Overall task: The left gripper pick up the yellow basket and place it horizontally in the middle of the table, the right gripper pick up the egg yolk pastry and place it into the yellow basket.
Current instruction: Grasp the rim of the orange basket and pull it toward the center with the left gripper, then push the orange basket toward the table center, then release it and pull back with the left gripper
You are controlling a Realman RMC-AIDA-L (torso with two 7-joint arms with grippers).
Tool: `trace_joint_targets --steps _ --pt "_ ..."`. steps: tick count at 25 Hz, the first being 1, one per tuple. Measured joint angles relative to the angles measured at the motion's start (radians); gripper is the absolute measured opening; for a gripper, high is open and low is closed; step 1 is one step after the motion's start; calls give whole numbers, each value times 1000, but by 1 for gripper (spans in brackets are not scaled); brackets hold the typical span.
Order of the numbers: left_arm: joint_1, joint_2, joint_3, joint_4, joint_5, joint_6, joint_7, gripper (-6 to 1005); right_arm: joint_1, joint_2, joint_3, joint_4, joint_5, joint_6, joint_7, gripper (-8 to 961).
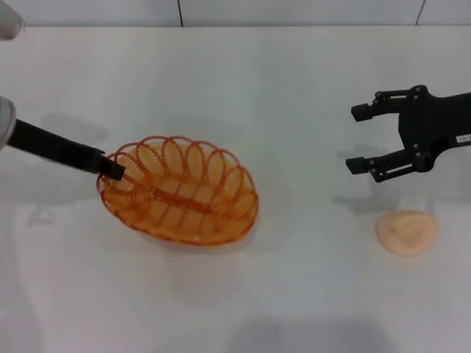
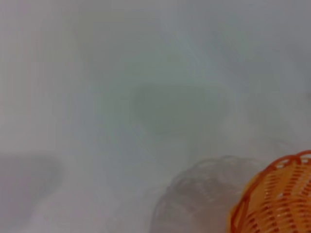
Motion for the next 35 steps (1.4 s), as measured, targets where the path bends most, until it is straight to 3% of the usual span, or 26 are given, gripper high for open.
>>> trace_joint_targets --steps 7,15,23,35 --pt "-21 -7 5 30 -47 15 -179 76 -8 3 -6 -22 -2 4 -5 869" --pt "-91 -41 42 -40 -21 -24 -328 77 -3 -6 -7 -43 -2 5 -7 869" --pt "-106 -71 79 -57 -31 -52 -413 80 -6 -6 -8 -54 -15 6 -8 868" --pt "-118 -76 193 -131 -99 -147 -469 85 -9 -7 -8 -58 -22 6 -9 868"
